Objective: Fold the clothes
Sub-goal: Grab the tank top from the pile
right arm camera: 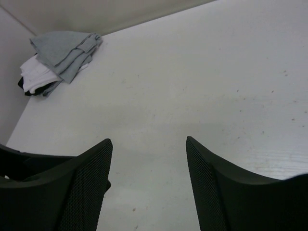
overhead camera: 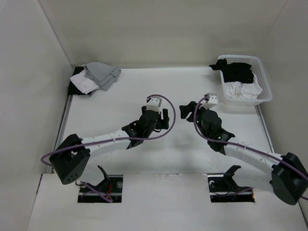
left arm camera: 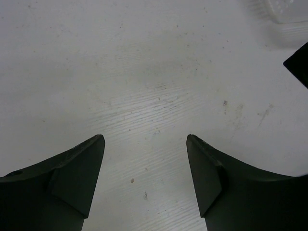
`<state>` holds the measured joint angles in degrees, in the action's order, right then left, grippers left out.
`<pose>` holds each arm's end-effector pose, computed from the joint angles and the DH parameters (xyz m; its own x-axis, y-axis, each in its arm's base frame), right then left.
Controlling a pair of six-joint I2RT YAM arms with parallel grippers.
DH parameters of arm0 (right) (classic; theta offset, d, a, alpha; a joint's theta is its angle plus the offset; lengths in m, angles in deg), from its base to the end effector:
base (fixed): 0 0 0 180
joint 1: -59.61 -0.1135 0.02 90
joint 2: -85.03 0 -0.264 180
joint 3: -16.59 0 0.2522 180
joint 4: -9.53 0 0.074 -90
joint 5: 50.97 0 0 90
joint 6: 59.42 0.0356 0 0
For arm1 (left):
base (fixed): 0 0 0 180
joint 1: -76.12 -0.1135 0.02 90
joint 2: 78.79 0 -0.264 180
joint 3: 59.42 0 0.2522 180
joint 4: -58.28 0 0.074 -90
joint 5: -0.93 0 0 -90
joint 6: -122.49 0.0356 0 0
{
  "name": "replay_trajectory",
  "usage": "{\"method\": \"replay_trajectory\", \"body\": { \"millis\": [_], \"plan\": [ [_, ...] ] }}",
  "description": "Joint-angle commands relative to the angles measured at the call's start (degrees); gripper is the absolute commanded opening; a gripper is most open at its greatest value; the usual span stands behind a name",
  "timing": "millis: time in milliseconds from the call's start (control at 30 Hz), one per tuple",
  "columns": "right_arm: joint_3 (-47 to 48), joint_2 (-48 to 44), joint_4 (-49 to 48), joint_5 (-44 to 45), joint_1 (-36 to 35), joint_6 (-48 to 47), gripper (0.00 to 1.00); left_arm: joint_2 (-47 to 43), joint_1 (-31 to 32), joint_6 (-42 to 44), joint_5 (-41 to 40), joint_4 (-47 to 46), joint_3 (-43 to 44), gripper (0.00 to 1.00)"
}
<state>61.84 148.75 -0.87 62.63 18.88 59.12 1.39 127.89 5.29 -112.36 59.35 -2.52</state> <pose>0.1971 0.1509 0.2553 -0.2356 0.3749 -0.8966 -0.2106 0.8810 0.4237 0.1991 -0.2300 0.2300 -0.4548 -0.1011 -0.8848 0.3269 0.9053 -0.2714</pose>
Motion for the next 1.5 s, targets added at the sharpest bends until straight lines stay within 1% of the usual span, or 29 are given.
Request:
{"method": "replay_trajectory", "body": {
  "millis": [0,133,200,233,300,333,367,400,467,567,633,700,767,833,900,967,1033,1133,1267,1367,1467],
  "plan": [
    [3.1,-0.9,-0.1,0.4,2.4,0.3,0.69,0.4,-0.1,-0.5,2.3,-3.8,2.2,0.68],
    [4.3,-0.1,0.1,0.3,4.0,-0.1,0.68,0.9,-0.1,-0.5,2.1,-5.0,1.5,0.69],
    [4.8,0.3,0.0,0.3,4.6,-0.2,0.66,0.9,-0.5,-0.6,2.3,-5.9,0.9,0.69],
    [5.3,0.4,0.1,0.2,5.1,-0.2,0.58,0.9,-0.6,-0.6,2.3,-6.5,0.6,0.69],
    [7.3,1.5,0.3,0.2,7.0,-1.4,0.19,1.0,-0.3,-0.3,2.4,-8.0,-0.2,0.68],
    [9.0,2.6,0.9,0.4,9.4,-1.5,0.09,1.2,0.0,0.1,2.4,-9.4,-0.7,0.67],
    [11.4,4.5,1.8,0.0,12.4,-1.0,0.04,1.4,0.3,0.8,2.4,-11.1,-1.3,0.63],
    [14.5,7.0,3.6,-0.5,15.7,-0.9,0.02,1.6,0.6,1.6,2.5,-12.5,-1.8,0.60],
    [20.9,13.1,6.0,-0.9,22.4,-0.9,0.03,1.2,1.4,3.2,3.1,-14.3,-2.9,0.51],
    [30.1,22.0,7.9,-2.2,30.6,-0.3,0.09,-0.4,2.1,4.4,3.3,-16.1,-4.7,0.35],
    [36.5,28.6,8.6,-2.6,35.3,0.7,0.13,-1.3,2.2,4.9,3.4,-17.6,-6.0,0.32],
    [44.3,36.5,11.1,-3.6,39.1,1.0,0.24,-1.8,1.8,5.0,3.4,-18.5,-6.8,0.32],
    [51.6,43.0,14.9,-5.7,41.4,1.0,0.31,-1.9,1.5,4.9,3.4,-18.7,-7.1,0.39],
    [58.7,49.2,18.3,-7.4,43.6,1.1,0.43,-1.8,1.4,4.6,3.4,-19.0,-7.3,0.43],
    [63.7,53.6,21.3,-7.3,45.3,2.1,0.54,-1.4,1.4,4.6,3.4,-19.5,-7.4,0.45],
    [66.2,56.3,22.9,-6.3,46.7,3.8,0.60,-1.0,1.4,4.5,3.4,-20.0,-7.5,0.48],
    [68.0,58.7,24.4,-5.8,48.2,5.2,0.63,-0.6,1.3,4.5,3.4,-20.5,-7.5,0.51],
    [70.6,62.4,25.8,-5.1,50.4,6.9,0.63,-0.1,0.8,4.3,3.8,-20.8,-7.3,0.54],
    [75.6,66.1,30.0,-5.8,51.9,7.5,0.63,0.1,0.4,3.8,4.3,-21.1,-7.2,0.55],
    [78.2,68.0,32.3,-6.0,52.6,8.5,0.62,0.3,0.0,3.4,4.6,-21.2,-7.3,0.55],
    [79.8,69.5,33.4,-6.8,52.9,9.5,0.58,0.2,-0.5,3.1,5.0,-21.3,-7.4,0.55]
  ]
}}
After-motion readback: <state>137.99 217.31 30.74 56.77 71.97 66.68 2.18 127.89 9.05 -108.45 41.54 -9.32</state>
